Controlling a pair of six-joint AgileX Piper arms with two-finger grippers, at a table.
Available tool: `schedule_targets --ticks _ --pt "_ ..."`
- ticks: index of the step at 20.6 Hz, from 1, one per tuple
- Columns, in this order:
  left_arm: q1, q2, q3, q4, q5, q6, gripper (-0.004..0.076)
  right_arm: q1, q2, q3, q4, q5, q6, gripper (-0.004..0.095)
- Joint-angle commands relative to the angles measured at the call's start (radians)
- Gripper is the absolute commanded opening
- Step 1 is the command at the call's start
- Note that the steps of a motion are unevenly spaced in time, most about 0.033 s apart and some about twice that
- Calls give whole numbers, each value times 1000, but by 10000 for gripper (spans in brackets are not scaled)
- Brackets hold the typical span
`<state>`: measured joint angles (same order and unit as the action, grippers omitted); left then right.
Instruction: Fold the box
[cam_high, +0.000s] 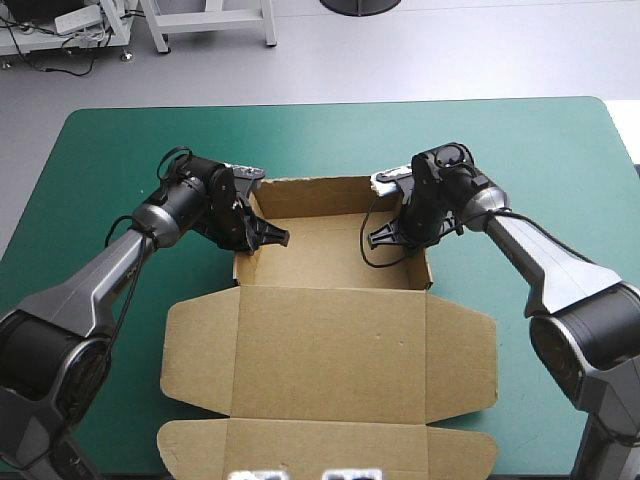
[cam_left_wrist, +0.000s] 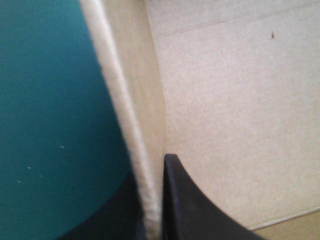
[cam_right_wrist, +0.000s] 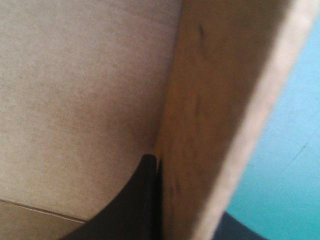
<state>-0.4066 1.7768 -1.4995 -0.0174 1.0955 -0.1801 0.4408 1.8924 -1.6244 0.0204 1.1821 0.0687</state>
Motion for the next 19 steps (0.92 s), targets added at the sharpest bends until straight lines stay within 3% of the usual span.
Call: schedule_targets --ticks 1,11,12,14,16,17,19 --pt "3 -12 -44 39 4 76 -6 6 -31 -24 -73 69 -89 -24" --pt "5 37 -42 25 41 125 -4 4 -29 -24 -71 68 -90 5" --pt "5 37 -42 17 50 125 6 4 -29 -24 -67 68 -93 67" --pt "5 37 -42 17 61 125 92 4 -29 -24 -28 68 -124 300" --pt "5 35 -44 -7 79 135 242 4 -29 -24 5 68 -127 584" --pt "5 35 -44 -7 86 135 334 4 -29 -24 2 68 -118 671" --pt "5 35 -44 -5 88 135 417 4 -29 -24 2 68 -109 705"
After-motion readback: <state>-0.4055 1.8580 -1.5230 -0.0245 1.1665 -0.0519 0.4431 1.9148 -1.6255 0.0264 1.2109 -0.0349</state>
